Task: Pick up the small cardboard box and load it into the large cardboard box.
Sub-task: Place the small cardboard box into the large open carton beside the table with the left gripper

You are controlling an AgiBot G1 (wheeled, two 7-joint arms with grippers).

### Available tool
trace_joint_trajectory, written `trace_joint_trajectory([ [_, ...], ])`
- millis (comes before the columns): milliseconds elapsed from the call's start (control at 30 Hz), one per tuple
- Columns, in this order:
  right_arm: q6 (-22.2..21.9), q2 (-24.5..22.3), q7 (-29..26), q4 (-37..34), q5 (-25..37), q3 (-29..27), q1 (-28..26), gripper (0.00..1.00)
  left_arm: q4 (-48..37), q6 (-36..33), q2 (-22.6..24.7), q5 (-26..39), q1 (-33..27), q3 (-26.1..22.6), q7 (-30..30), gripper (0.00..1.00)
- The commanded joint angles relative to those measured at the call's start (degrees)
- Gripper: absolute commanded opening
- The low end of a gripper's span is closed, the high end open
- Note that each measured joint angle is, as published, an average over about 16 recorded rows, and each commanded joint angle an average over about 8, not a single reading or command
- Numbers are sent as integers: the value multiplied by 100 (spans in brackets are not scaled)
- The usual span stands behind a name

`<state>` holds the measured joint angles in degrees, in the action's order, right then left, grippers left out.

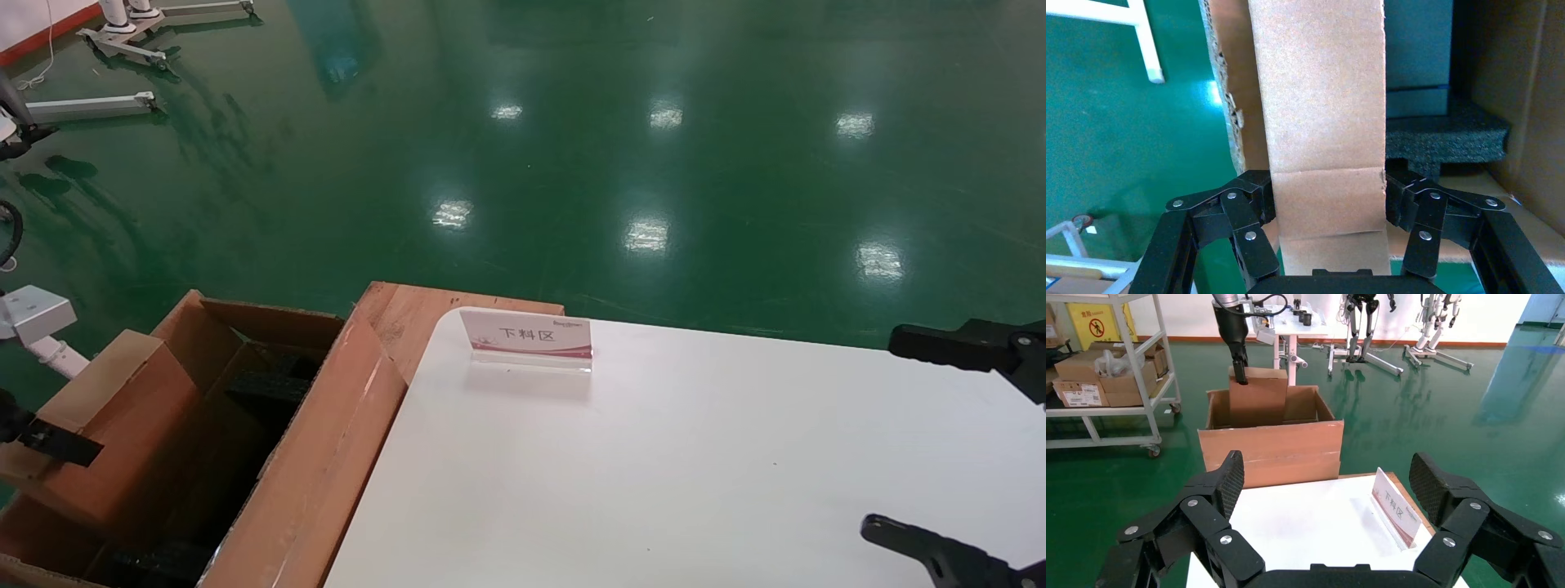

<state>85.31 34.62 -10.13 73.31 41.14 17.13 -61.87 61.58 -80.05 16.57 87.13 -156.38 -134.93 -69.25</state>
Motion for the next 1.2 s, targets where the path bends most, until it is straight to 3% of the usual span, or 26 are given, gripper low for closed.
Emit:
trace_joint_trajectory([
  [33, 0, 0, 0, 0, 0, 1, 0, 100, -49, 85, 24, -8, 79, -15, 7, 0],
  [1200, -5, -4, 5, 0, -7, 11, -2, 100, -735, 1300, 647, -427, 1398, -98, -161, 0],
])
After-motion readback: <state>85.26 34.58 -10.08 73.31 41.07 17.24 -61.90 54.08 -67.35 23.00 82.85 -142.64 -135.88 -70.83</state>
